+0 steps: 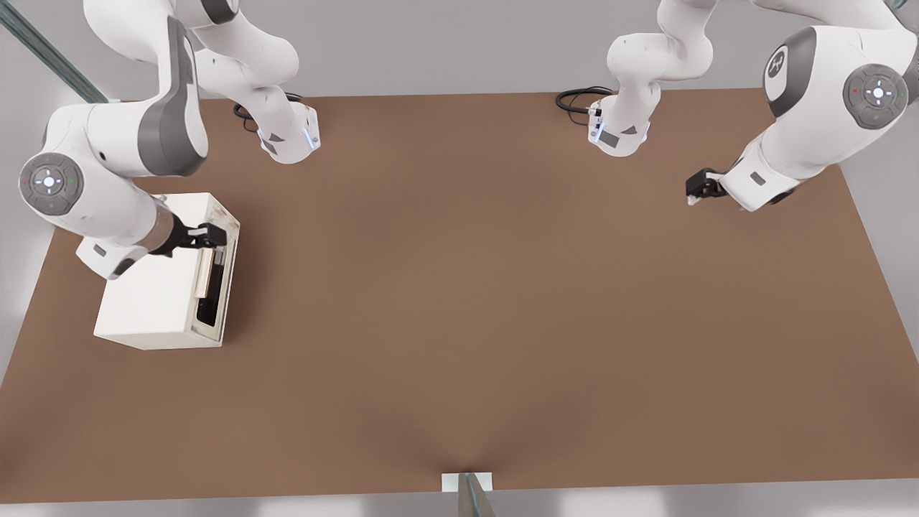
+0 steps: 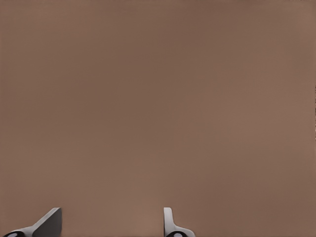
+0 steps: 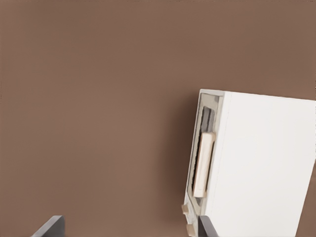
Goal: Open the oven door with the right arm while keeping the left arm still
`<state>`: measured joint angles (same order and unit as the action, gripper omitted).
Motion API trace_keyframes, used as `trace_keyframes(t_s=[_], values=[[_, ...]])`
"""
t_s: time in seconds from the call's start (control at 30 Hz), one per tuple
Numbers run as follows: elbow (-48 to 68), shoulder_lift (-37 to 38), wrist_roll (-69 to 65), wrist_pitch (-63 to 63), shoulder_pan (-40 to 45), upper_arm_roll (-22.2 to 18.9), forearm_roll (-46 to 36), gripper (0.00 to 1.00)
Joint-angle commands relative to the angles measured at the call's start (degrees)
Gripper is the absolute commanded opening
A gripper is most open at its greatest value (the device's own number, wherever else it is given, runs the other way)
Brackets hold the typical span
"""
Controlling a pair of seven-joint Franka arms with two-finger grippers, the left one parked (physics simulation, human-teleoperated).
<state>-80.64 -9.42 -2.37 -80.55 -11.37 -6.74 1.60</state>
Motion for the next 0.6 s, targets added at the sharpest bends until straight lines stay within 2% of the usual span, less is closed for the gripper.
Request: trace_keyframes(t_s=[0.0, 0.07, 0.1, 0.13, 0.17, 0.27, 0.3, 0.43, 0.57], values=[[0.0, 0.1, -1.0, -3.9, -0.1, 0.0, 0.0, 1.00], [-0.4, -2.3, -1.0, -4.0, -1.0, 0.3, 0.8, 1.00], [1.0, -5.2, -0.2, -3.7, -3.4, 0.3, 5.2, 0.90], [4.2, -8.7, 7.6, -0.6, -5.7, 0.4, 5.4, 0.21], [6.4, -12.5, 9.2, 1.2, -8.0, 0.1, 7.5, 0.21], [9.1, -22.4, 20.0, 9.2, -20.3, -0.2, 33.5, 0.21], [9.0, -24.0, 21.8, 9.2, -23.1, -2.0, 36.4, 0.21], [9.3, -26.4, 25.7, 8.7, -26.2, -6.7, 36.7, 0.21], [6.9, -25.8, 22.4, 8.6, -25.7, -7.1, 41.2, 0.21]])
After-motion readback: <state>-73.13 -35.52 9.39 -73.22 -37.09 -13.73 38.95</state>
